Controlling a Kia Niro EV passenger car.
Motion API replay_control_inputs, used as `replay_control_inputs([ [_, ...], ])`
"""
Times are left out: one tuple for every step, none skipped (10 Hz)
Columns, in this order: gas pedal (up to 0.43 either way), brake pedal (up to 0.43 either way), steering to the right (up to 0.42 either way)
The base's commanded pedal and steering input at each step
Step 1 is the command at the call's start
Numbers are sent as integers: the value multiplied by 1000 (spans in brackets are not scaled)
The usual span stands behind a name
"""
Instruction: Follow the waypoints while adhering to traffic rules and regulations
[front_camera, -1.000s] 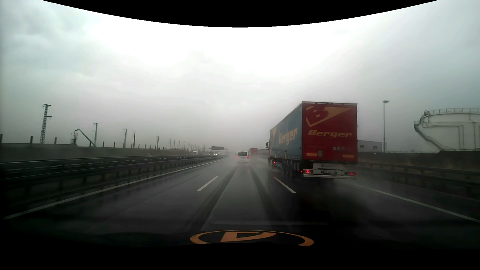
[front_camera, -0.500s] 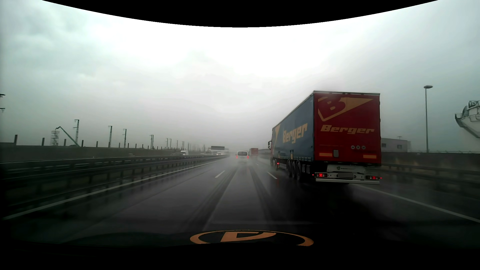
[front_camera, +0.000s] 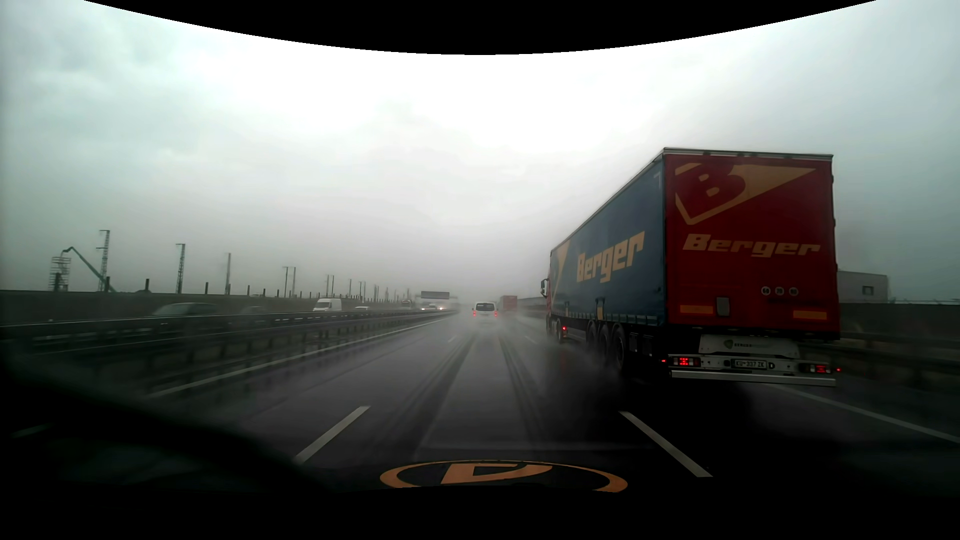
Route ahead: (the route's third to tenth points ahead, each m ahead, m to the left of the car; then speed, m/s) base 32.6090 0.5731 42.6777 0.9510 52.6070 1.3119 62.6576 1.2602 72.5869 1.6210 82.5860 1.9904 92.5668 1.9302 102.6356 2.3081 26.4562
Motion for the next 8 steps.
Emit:
replay_control_inputs([
  [228, 0, -4],
  [248, 0, -4],
  [260, 0, -4],
  [260, 0, -4],
  [260, 0, -4],
  [260, 0, -4],
  [260, 0, -4],
  [260, 0, -3],
])
